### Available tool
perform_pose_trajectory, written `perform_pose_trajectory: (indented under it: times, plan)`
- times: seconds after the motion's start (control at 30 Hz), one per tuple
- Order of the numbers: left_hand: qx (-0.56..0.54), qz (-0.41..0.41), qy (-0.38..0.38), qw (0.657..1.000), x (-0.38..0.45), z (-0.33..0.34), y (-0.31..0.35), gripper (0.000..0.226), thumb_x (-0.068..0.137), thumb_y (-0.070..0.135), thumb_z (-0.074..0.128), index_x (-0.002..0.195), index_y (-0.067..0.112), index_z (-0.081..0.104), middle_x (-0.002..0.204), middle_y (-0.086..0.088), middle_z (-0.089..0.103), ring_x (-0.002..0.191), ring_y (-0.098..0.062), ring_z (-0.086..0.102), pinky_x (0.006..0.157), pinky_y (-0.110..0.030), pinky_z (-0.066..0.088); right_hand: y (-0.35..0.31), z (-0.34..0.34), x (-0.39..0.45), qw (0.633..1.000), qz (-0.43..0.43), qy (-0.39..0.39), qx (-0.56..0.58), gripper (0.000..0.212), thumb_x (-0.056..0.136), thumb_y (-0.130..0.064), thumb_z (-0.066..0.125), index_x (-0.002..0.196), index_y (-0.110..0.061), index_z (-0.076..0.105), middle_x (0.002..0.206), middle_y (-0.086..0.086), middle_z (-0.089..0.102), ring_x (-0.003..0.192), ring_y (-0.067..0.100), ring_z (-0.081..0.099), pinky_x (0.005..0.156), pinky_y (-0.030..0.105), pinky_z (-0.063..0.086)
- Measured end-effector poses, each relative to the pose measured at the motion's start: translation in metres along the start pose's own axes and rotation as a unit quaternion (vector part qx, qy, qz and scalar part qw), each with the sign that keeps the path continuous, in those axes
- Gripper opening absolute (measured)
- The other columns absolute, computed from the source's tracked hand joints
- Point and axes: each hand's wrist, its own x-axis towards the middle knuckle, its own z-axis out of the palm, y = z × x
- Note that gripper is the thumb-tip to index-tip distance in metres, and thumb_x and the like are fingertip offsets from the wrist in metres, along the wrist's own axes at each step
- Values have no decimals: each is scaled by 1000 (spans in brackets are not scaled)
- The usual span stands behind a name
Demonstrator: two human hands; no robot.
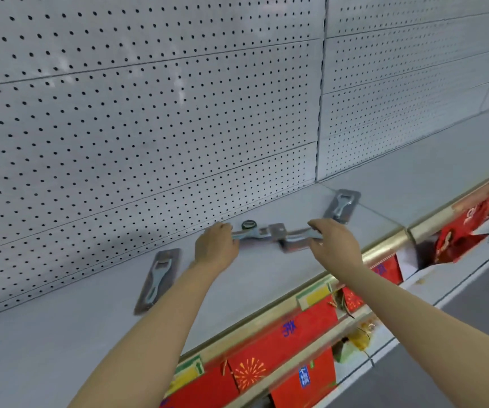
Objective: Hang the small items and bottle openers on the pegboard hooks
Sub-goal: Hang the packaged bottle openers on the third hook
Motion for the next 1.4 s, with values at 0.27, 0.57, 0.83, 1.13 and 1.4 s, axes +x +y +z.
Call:
perform_pose_trajectory:
  times: [0.27, 0.57, 0.83, 1.13, 1.4]
  plan:
    - [-1, -54, -94, 994, 130, 66, 5, 19, 91, 18, 51, 94, 4, 63, 99, -12, 65, 88, -30, 62, 62, -31, 39, 67, 14, 38, 997, 53, -35, -46, 34, 83, -11, 64, 116, -13, 66, 114, 5, 67, 96, 32, 64, 79, 38, 52]
    - [99, -85, -232, 964, 197, 92, 36, 41, 78, 49, 73, 91, 12, 63, 88, -4, 60, 79, -23, 57, 63, -27, 43, 118, 13, 89, 991, 109, -53, -54, 34, 90, -27, 60, 122, -17, 62, 116, 1, 64, 104, 24, 60, 83, 32, 46]
    - [-81, -103, -116, 985, 203, 101, 36, 27, 73, 35, 78, 83, 13, 65, 78, -2, 67, 68, -16, 59, 53, -23, 41, 162, 33, 159, 974, 209, -68, -57, 18, 88, -18, 51, 95, -15, 67, 103, 5, 63, 93, 27, 62, 69, 29, 45]
    - [-338, -74, 106, 932, 196, 60, 59, 28, 84, 26, 76, 109, 24, 64, 108, 3, 62, 95, -9, 63, 75, -18, 46, 166, 72, 228, 905, 371, -153, -142, 104, 76, -76, 52, 143, 1, 32, 138, 21, 37, 125, 36, 37, 106, 42, 36]
    - [-400, -115, 69, 907, 181, 43, 61, 27, 85, 36, 74, 109, 32, 63, 104, 10, 68, 65, -9, 71, 71, -34, 60, 160, 59, 246, 864, 455, -181, -114, 69, 76, -32, 64, 133, -8, 34, 126, 17, 33, 115, 35, 36, 90, 44, 37]
